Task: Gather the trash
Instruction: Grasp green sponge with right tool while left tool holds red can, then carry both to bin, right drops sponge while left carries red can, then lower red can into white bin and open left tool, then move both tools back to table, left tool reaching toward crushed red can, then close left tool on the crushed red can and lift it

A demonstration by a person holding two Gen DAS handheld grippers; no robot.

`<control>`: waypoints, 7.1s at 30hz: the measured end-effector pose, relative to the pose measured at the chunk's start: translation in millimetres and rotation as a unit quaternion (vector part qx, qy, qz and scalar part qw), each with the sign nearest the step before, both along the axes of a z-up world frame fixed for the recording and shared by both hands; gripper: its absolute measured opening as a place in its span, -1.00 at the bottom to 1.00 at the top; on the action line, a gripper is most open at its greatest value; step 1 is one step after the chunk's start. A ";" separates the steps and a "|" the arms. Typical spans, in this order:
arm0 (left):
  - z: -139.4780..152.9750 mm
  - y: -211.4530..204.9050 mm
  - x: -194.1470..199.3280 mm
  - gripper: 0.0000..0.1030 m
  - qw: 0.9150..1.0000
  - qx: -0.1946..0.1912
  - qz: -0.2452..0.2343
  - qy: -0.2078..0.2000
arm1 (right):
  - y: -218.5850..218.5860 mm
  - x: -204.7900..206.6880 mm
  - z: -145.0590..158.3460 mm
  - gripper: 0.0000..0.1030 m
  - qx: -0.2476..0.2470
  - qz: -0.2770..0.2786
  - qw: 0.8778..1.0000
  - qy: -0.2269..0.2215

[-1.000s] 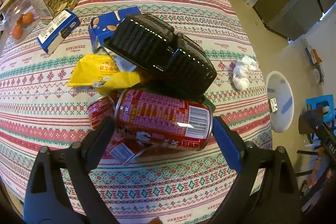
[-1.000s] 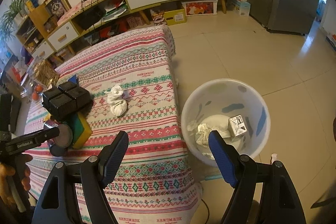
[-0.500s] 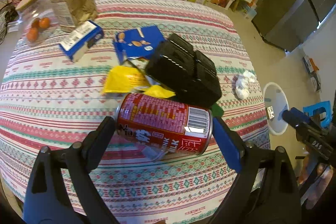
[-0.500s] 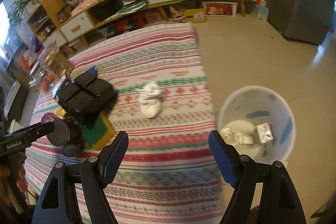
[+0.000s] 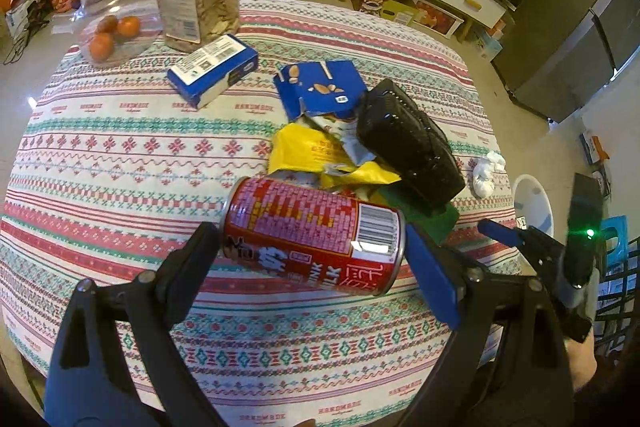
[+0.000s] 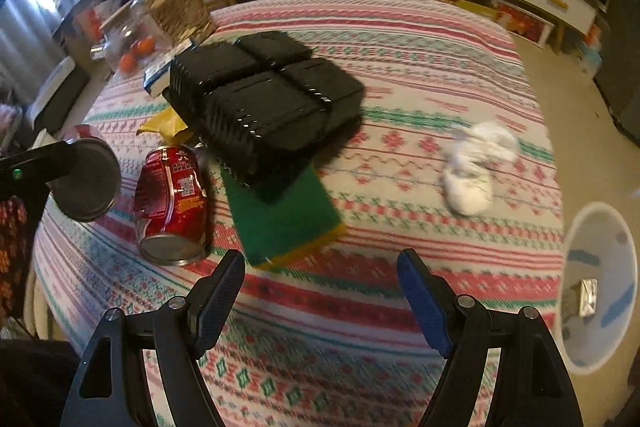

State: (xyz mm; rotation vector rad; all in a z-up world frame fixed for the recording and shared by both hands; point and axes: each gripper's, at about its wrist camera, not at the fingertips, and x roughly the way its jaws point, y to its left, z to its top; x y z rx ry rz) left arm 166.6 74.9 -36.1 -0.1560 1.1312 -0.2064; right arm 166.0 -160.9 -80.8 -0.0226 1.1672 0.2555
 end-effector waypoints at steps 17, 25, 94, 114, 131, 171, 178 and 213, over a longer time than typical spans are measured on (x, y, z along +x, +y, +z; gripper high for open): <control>2.9 -7.2 -5.4 0.80 1.000 -0.005 -0.016 -0.006 | 10.8 -17.9 11.6 -0.53 -0.010 0.075 0.997 0.000; 6.5 -10.0 -8.3 0.80 1.000 -0.013 -0.015 -0.009 | -6.7 -24.9 18.2 0.51 0.002 0.089 0.996 -0.020; -2.0 -286.8 -32.7 0.80 0.967 -0.047 -0.232 -0.095 | -266.9 -117.8 61.4 0.10 -0.010 -0.210 0.978 -0.017; -34.3 -338.5 -12.7 0.80 0.970 -0.077 -0.218 -0.073 | -317.6 -126.2 40.7 0.50 0.061 -0.250 0.966 -0.023; -41.7 -356.4 -12.1 0.80 0.963 -0.094 -0.247 -0.056 | -322.0 -140.0 46.6 0.50 0.011 -0.250 0.968 -0.018; 17.7 -134.1 -8.4 0.87 0.992 0.007 -0.102 -0.077 | -218.6 -96.0 80.5 0.54 -0.019 -0.194 0.979 -0.052; -1.4 -88.4 2.1 0.87 0.997 0.041 -0.064 -0.026 | -185.5 -79.7 76.3 0.55 -0.015 -0.175 0.983 -0.050; -40.5 -14.6 0.7 0.26 0.998 -0.015 0.014 0.063 | 6.9 -21.6 41.4 0.55 -0.138 0.056 0.981 -0.121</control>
